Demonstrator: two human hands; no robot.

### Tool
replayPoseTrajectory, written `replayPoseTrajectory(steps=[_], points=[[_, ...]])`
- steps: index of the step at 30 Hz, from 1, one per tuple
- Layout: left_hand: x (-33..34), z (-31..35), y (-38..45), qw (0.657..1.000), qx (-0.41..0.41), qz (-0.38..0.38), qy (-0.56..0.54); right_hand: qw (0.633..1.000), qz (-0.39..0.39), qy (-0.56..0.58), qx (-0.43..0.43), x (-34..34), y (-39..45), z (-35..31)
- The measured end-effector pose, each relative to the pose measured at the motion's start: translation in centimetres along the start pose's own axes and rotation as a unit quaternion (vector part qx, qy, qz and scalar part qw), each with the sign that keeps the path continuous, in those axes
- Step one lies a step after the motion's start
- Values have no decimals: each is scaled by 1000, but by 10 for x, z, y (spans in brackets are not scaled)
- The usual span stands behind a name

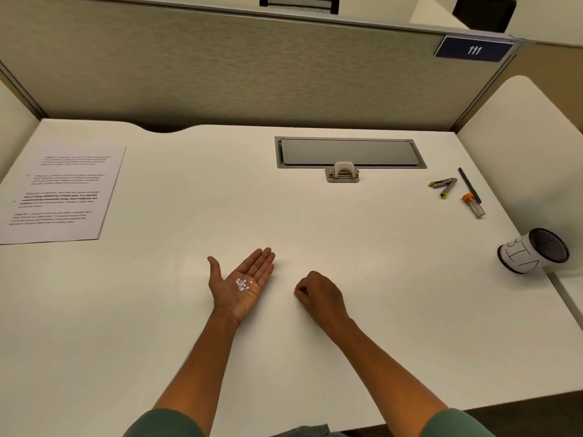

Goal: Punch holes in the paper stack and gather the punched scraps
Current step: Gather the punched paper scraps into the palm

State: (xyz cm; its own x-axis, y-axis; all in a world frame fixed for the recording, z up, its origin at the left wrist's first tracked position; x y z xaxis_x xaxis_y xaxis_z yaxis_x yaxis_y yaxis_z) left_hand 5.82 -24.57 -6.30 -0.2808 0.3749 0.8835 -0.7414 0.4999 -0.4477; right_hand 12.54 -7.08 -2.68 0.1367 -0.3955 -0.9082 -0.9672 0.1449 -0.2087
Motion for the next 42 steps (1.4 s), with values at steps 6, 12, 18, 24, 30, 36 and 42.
replayPoseTrajectory(steps=[6, 12, 18, 24, 30, 36, 42], points=[[0, -4, 4, 1000, -10, -5, -2, 1000, -24, -18, 6, 6, -1, -1], [4, -5, 5, 1000, -16, -16, 0, 998, -17, -60, -6, 15, -2, 0], [6, -1, 2, 1000, -9, -6, -2, 994, 41, 63, 81, 5, 8, 10], [2, 3, -1, 1000, -2, 6, 6, 950, 125, 270, 91, -28, 25, -4], [6, -2, -2, 1000, 0, 9, 14, 961, 87, 259, -38, -30, 18, -63], [7, 0, -5, 998, -1, -7, 60, 988, 33, 104, -110, -12, 4, -105], [4, 2, -6, 999, 11, -13, 50, 983, 51, 115, -130, -9, -2, -100]])
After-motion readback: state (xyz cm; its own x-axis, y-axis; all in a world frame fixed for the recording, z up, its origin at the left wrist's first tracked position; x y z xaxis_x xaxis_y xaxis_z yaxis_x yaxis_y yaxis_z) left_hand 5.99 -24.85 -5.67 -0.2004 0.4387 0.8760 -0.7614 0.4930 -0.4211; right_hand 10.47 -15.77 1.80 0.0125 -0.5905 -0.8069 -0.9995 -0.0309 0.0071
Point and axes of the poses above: each hand's wrist, its own y-axis towards the middle knuckle, its own x-axis out of the palm, z = x × y, the point moved 3 cm from there along y, towards the middle knuckle, and after that the axes turned 3 degrees about -y, right-handed, at the moved point
